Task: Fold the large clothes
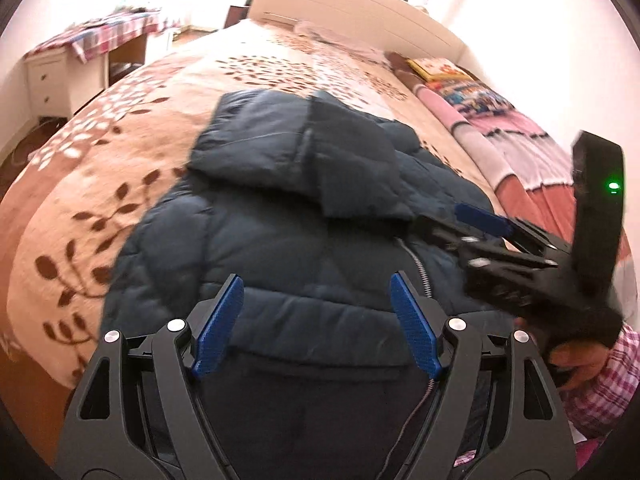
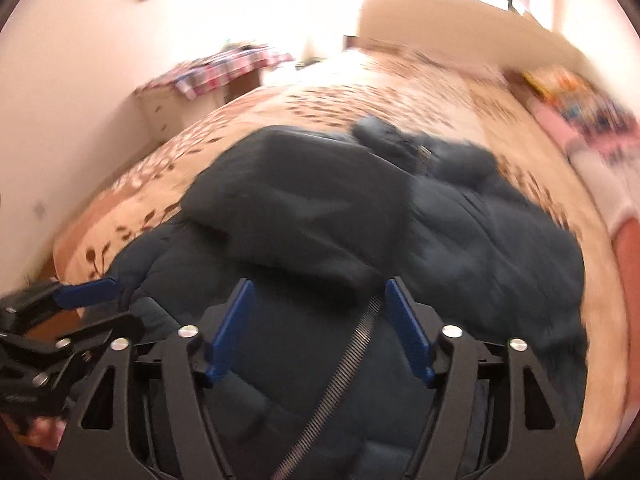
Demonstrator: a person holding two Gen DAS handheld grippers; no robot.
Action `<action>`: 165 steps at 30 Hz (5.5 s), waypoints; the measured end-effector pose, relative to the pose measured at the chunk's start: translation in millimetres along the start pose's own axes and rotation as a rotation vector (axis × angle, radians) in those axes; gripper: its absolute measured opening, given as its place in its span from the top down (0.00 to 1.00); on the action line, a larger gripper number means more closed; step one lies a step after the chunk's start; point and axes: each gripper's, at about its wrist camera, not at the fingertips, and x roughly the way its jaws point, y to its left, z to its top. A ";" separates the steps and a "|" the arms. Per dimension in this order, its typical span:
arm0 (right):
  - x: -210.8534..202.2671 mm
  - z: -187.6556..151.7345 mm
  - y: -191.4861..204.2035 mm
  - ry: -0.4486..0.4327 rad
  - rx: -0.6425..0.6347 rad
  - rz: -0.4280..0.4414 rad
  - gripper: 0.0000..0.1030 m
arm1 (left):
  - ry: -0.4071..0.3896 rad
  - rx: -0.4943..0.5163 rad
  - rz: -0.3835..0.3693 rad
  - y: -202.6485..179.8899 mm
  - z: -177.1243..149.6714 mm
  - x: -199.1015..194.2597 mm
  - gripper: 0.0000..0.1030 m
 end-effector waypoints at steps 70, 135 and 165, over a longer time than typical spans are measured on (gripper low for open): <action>13.5 -49.3 -217.0 0.004 0.867 0.201 0.92 | -0.004 0.069 0.178 -33.9 96.4 94.5 0.28; -113.3 -166.5 -229.8 0.088 0.801 -0.102 0.52 | 0.090 -0.139 0.205 87.8 -8.4 -17.2 0.21; -141.9 -282.1 -169.8 0.368 0.817 0.076 0.39 | 0.294 -0.303 0.050 125.7 -112.9 -42.9 0.21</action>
